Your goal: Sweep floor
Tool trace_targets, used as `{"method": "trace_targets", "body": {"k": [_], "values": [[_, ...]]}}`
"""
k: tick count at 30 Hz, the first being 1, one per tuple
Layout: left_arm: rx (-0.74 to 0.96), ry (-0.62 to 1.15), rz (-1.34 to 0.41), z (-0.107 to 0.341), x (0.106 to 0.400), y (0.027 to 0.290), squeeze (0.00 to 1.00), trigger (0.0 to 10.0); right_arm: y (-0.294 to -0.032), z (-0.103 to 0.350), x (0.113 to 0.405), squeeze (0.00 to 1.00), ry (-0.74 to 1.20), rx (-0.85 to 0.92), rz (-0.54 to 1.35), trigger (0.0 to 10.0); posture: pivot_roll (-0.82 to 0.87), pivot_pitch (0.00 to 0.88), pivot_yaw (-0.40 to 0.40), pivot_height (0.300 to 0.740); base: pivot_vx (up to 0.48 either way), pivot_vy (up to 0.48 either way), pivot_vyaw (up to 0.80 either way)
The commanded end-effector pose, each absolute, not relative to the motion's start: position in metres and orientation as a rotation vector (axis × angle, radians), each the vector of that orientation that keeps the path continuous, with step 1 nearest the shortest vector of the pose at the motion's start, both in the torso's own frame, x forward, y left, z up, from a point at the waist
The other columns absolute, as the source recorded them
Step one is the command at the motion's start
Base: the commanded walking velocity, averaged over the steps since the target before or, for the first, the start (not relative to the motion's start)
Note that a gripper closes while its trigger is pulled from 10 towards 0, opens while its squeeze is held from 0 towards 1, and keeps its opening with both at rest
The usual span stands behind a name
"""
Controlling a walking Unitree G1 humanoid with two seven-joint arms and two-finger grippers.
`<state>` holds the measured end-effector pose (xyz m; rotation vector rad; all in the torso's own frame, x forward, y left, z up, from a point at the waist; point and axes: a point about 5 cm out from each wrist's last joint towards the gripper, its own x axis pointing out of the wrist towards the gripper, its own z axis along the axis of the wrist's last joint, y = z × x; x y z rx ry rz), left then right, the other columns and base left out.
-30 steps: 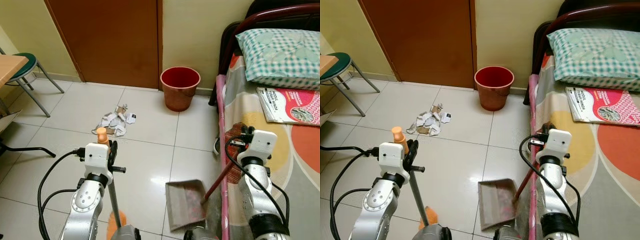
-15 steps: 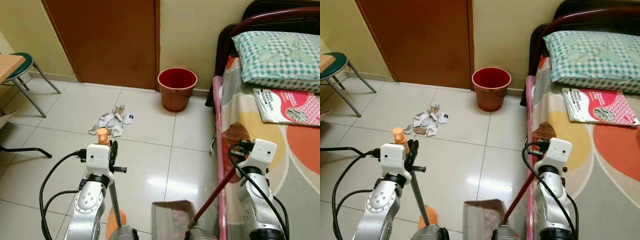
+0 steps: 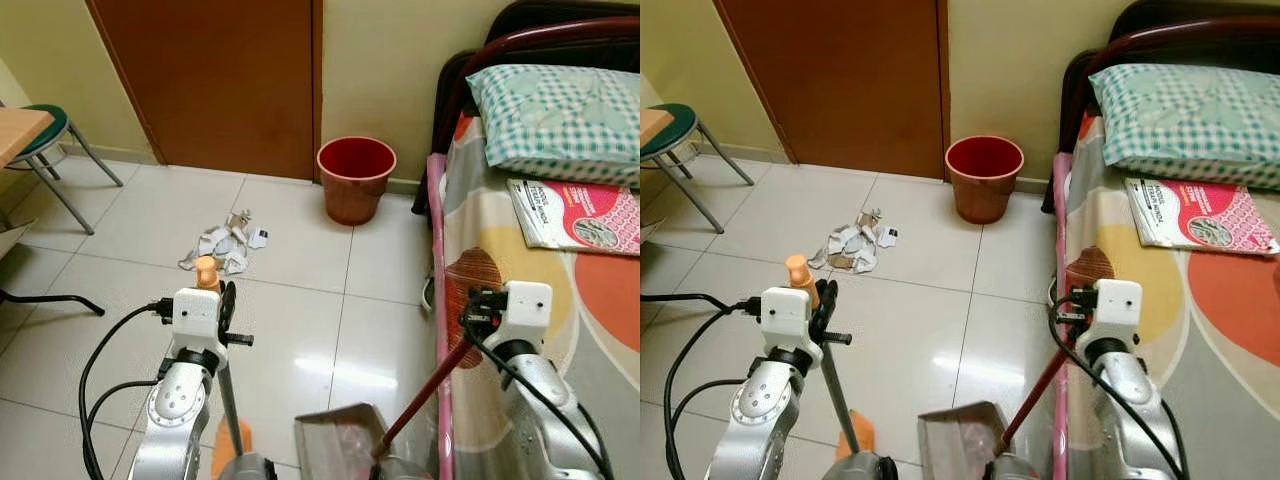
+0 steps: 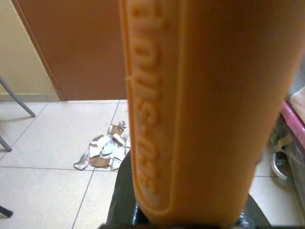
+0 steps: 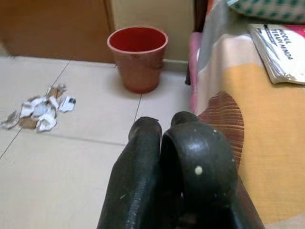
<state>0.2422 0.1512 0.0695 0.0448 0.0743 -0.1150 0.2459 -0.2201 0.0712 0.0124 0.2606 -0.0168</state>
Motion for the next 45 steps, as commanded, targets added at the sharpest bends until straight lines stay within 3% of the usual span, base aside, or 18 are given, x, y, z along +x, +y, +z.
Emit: {"method": "trace_targets", "body": {"k": [1,7,8,9,10,17,26,45], "values": [[0.023,0.026,-0.123,0.077,0.244,0.149,0.0,10.0,-0.224,0.067,0.237,0.0,0.334,-0.039,0.035,0.0,-0.05,0.076,-0.023,0.74,0.0,0.0,0.0],[0.022,0.028,-0.12,0.077,0.244,0.151,0.0,10.0,-0.229,0.067,0.226,0.0,0.385,-0.039,0.087,0.3,-0.05,0.075,-0.023,0.74,0.0,0.0,0.0],[0.022,0.027,-0.121,0.077,0.245,0.151,0.0,10.0,-0.228,0.067,0.227,0.0,0.381,-0.021,0.083,2.8,-0.05,0.075,-0.023,0.74,0.0,0.0,0.0],[0.022,0.027,-0.121,0.077,0.245,0.151,0.0,10.0,-0.228,0.067,0.227,0.0,0.381,-0.021,0.083,2.8,-0.05,0.075,-0.023,0.74,0.0,0.0,0.0],[0.021,0.025,-0.124,0.077,0.245,0.15,0.0,10.0,-0.222,0.077,0.238,0.0,0.29,0.018,0.067,10.0,-0.05,0.075,-0.023,0.74,0.0,0.0,0.0],[0.029,0.016,-0.127,0.08,0.246,0.151,0.0,10.0,-0.204,0.107,0.275,0.0,0.07,0.058,0.015,10.0,-0.03,0.075,-0.014,0.74,0.0,0.0,0.0],[0.053,0.02,-0.121,0.084,0.241,0.158,0.0,10.0,-0.208,0.113,0.302,0.0,-0.027,0.029,-0.156,10.0,0.01,0.105,0.007,0.74,0.0,0.0,0.0],[0.059,0.036,-0.143,0.086,0.236,0.157,0.0,10.0,-0.214,0.073,0.264,0.0,0.115,-0.074,-0.187,10.0,0.01,0.136,0.018,0.74,0.0,0.0,0.0]]}}
